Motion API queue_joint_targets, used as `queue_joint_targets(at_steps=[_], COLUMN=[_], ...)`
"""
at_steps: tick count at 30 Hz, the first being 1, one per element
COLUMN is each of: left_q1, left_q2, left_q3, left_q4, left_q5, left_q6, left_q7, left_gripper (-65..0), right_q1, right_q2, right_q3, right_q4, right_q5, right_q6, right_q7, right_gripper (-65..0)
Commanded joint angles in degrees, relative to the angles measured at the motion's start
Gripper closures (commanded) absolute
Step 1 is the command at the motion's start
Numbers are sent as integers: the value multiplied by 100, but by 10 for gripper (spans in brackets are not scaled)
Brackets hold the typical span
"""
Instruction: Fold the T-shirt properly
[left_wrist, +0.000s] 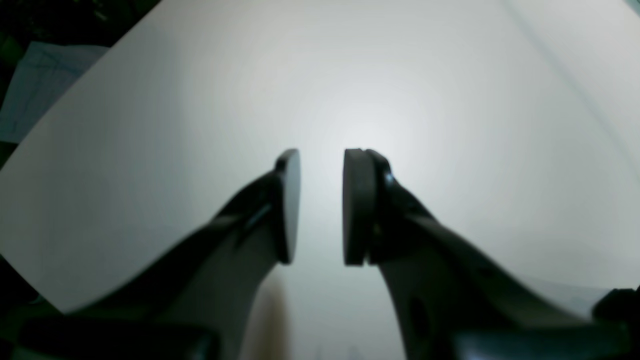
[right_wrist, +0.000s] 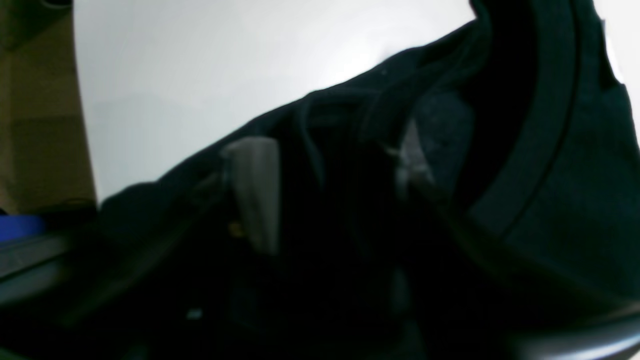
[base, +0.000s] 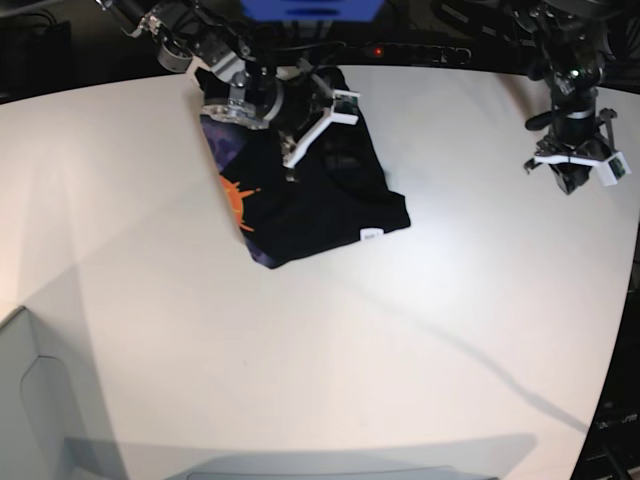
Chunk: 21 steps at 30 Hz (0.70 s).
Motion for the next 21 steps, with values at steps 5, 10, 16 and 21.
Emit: queue_joint_targets(at_steps=[5, 10, 16, 21], left_q1=[-14, -14, -14, -6], left_q2=[-72, -72, -72, -72], left_q3=[-41, -41, -41, -41], left_q4=[118, 118, 118, 118], left_q5=[-4, -4, -4, -4], left_q6=[6, 6, 6, 6], left_q7=[-121, -121, -121, -121], left_gripper=[-144, -144, -144, -144], right_q1=[0, -167, -281, -281], right_q2=[-4, -13, -48, -171], right_q3=[-33, -59, -437, -578], right_q4=[84, 348, 489, 331], right_q5=[48, 48, 22, 13], right_q6=[82, 82, 82, 82], right_q7=[122, 122, 122, 113], right_gripper=[0, 0, 0, 0])
